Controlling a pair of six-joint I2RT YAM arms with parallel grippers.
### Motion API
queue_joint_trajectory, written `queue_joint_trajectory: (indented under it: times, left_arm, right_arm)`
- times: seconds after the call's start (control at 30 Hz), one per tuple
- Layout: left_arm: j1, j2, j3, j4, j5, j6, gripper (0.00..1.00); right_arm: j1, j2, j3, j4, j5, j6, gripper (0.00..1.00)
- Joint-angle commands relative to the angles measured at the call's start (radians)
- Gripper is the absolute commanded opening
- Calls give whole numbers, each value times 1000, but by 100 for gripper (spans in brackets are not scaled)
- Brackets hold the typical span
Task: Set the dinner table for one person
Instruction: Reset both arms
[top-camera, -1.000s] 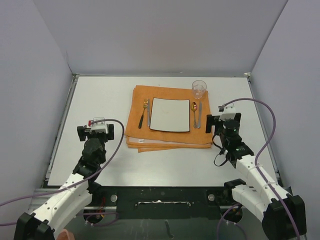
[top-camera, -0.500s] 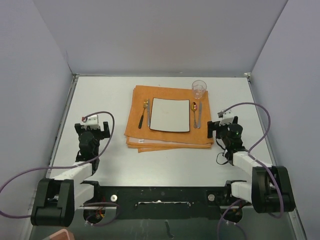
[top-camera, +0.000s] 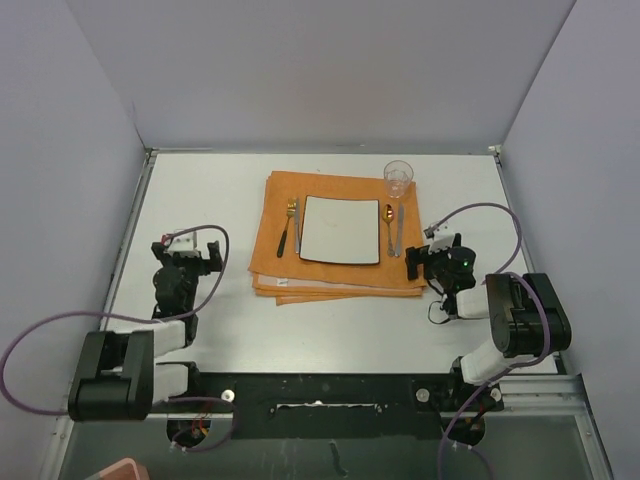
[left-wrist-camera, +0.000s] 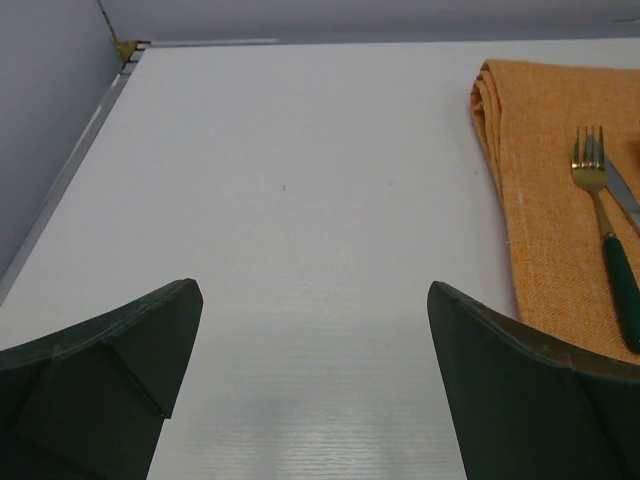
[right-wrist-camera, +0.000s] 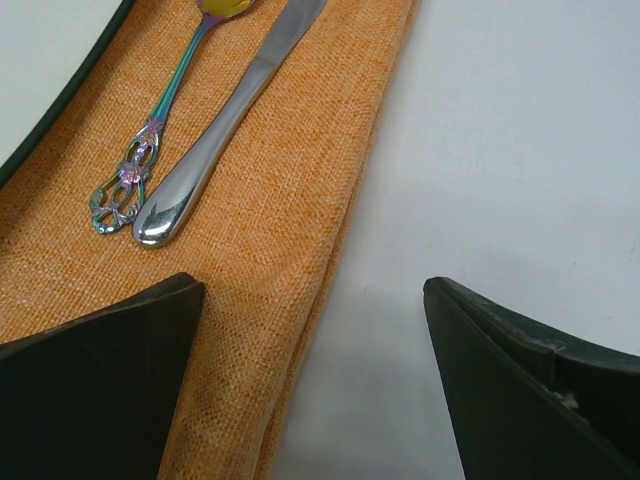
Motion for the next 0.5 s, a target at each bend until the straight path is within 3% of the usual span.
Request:
queue_joint_trajectory:
  times: [0.0,0.2,0.3,0.47]
  left_arm:
    - [1,-242,56,-336,14,-6,98]
    - [25,-106,23,-180,131,15,98]
    - [28,-8,-2,-26,160,12,98]
    - [67,348,-20,365,239,-1,98]
  right_arm:
    - [-20,46,46,131,-45,-11,98]
    - [-59,68,80,98,-123,8,98]
    - [-67,67,77,104,-158,3,98]
    - [-76,63,75,102,-205,-8,98]
